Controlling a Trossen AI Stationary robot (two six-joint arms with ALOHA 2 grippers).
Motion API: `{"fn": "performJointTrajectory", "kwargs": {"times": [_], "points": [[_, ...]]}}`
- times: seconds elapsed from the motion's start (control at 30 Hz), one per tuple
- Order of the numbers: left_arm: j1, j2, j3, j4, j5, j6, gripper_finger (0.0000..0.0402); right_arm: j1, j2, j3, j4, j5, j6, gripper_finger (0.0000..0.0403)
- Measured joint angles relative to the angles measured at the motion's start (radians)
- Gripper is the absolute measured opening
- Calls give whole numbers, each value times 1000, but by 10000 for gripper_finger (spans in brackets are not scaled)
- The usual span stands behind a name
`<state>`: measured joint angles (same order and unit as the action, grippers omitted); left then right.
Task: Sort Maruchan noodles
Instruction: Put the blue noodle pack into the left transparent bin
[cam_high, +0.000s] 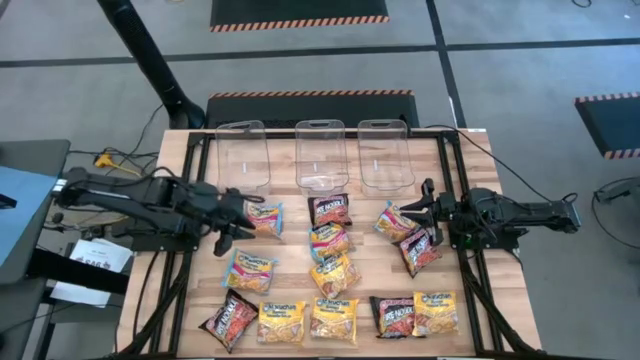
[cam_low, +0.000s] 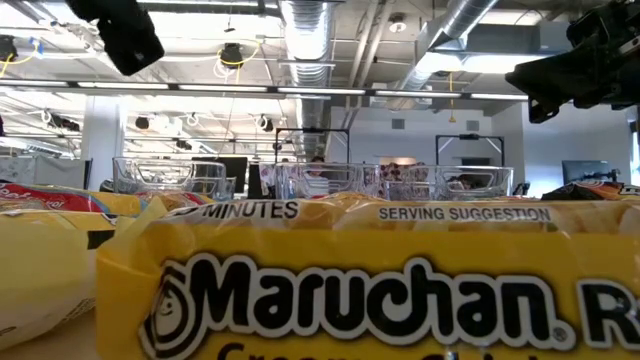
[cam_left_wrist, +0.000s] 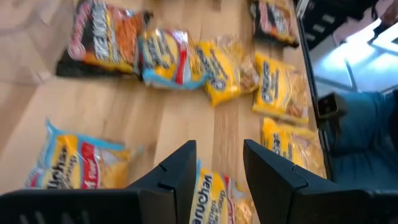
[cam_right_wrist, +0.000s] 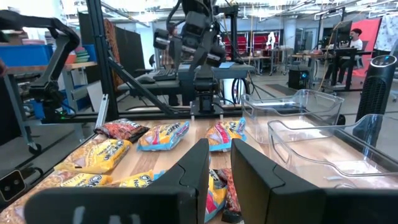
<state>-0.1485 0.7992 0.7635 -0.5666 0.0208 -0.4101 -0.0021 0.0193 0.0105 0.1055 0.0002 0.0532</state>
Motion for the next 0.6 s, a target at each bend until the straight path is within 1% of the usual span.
{"fn": "performJointTrajectory", "kwargs": {"times": [0.2, 0.43, 0.6], "points": [[-10, 42, 0, -20, -1, 4, 121, 0, 0, 0, 0, 0, 0, 95], [-10, 95, 0, -19, -26, 32, 121, 0, 0, 0, 0, 1, 0, 95], [-9, 150, 0, -18, -26, 23, 136, 0, 0, 0, 0, 2, 0, 95]]}}
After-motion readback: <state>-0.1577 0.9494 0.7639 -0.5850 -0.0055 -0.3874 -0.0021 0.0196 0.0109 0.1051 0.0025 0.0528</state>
